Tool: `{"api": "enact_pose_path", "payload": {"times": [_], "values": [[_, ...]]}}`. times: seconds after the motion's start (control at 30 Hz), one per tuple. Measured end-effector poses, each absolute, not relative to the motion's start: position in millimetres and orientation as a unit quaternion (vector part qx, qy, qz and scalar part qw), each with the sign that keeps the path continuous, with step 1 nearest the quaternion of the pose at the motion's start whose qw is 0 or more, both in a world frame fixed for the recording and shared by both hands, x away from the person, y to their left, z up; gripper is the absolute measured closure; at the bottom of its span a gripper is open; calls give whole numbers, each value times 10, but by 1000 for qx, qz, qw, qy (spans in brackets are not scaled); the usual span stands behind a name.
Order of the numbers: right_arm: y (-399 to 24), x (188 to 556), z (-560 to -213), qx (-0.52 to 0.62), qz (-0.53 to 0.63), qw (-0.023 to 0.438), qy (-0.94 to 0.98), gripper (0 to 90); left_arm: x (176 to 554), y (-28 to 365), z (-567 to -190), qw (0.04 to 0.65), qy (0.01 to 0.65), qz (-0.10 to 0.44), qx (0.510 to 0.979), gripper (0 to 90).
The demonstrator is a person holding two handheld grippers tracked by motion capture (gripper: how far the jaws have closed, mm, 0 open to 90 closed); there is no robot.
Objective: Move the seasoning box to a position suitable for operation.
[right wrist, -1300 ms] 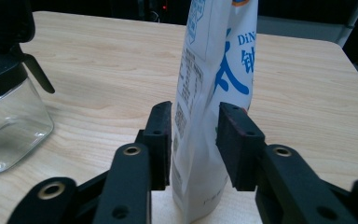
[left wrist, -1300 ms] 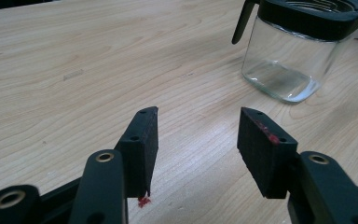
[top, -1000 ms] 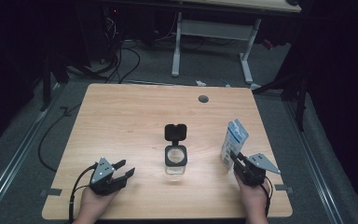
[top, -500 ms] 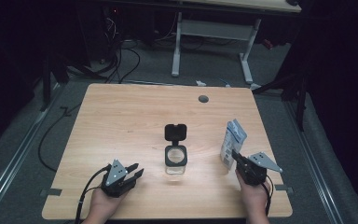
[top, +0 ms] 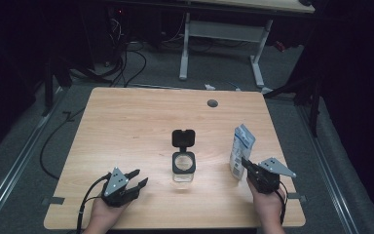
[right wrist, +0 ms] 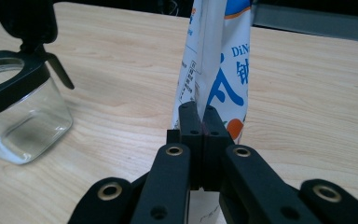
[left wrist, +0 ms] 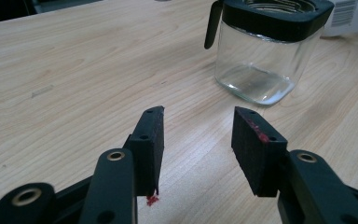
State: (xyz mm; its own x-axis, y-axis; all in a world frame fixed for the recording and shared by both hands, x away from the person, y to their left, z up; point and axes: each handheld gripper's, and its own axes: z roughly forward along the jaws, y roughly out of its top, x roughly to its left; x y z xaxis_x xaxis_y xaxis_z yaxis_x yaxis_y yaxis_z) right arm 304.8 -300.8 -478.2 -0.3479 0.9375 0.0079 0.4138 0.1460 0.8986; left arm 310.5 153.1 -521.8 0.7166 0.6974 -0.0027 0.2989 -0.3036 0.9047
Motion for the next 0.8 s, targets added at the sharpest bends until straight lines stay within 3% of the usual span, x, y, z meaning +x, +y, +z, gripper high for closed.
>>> {"api": "enact_pose_path", "payload": {"times": [0.23,0.53,0.8], "values": [[-2949,3006,-4679,471,425,275,722,900,3106,1533,-5212,507,317,194,778,538],[-2837,2983,-4392,462,379,191,779,900,3090,1533,-5199,516,305,192,777,534],[-2774,3003,-4200,466,313,154,813,900,3077,1538,-5187,519,300,190,777,530]]}}
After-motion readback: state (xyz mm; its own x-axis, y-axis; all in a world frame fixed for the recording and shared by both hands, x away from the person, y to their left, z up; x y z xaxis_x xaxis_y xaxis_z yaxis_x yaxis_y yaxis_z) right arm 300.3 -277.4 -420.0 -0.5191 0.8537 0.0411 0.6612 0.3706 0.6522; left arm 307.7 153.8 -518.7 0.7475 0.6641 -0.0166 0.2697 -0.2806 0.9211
